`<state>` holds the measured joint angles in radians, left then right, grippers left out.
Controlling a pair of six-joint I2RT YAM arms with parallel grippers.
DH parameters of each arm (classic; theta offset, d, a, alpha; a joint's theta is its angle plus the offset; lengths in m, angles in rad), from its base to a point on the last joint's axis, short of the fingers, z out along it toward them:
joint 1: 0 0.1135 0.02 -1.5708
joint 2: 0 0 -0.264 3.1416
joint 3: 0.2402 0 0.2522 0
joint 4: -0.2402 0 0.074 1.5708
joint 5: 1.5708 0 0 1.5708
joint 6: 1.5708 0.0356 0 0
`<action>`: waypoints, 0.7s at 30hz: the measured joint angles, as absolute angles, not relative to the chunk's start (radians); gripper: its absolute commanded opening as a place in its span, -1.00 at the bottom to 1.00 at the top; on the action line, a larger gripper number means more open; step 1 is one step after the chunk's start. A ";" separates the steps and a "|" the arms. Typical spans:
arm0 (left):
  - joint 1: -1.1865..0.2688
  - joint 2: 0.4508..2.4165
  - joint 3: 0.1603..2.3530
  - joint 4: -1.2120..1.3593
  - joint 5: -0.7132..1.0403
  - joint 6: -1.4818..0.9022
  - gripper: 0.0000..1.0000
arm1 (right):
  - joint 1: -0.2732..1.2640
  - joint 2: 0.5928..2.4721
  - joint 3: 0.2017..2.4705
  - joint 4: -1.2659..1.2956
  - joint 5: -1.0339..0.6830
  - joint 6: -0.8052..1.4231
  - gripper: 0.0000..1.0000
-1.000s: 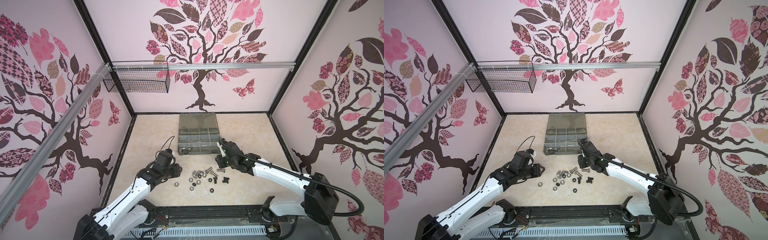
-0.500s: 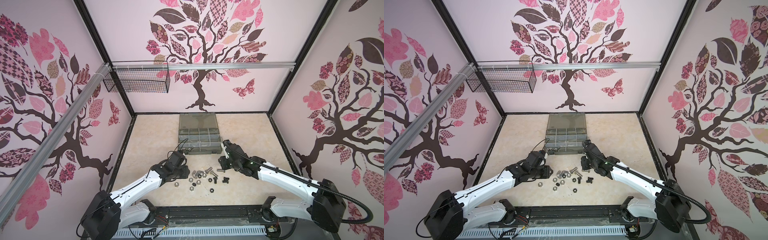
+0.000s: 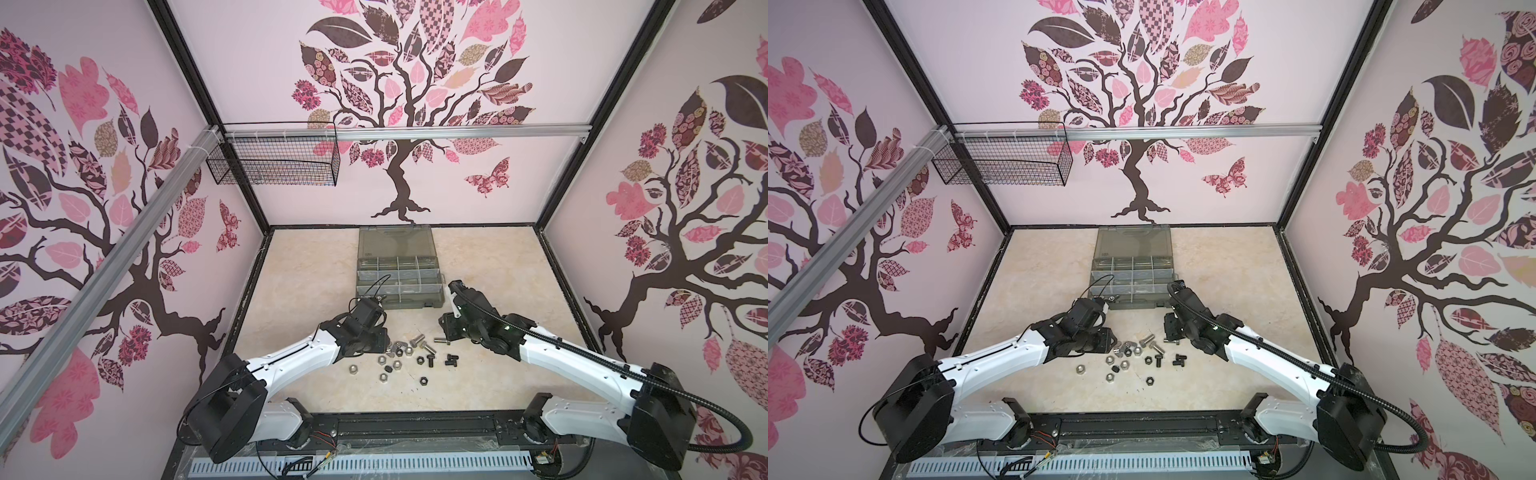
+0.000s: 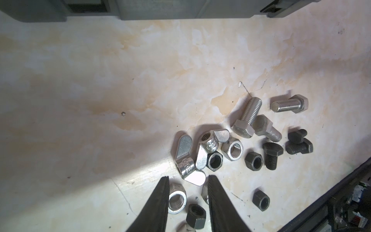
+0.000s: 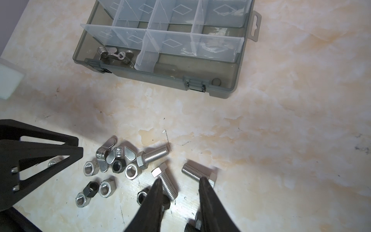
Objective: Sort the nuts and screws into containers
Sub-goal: 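Withdraw the right gripper toward the pile while the left gripper reaches toward a wing nut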
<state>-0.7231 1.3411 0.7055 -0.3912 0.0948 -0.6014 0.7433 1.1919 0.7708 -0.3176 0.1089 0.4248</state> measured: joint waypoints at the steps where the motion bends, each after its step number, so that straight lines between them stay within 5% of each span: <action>1: -0.725 1.353 0.710 -0.390 0.094 -0.601 -0.28 | 0.743 1.192 0.770 -0.318 0.109 0.426 -0.33; 21: -0.785 1.484 0.745 -0.395 0.005 -0.576 -0.28 | 0.743 1.192 0.770 -0.328 0.109 0.427 -0.33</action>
<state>-0.7853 1.4841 0.7452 -0.3946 0.0051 -0.5758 0.7433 1.1919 0.7704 -0.3279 0.1085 0.4271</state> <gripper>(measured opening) 0.363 0.335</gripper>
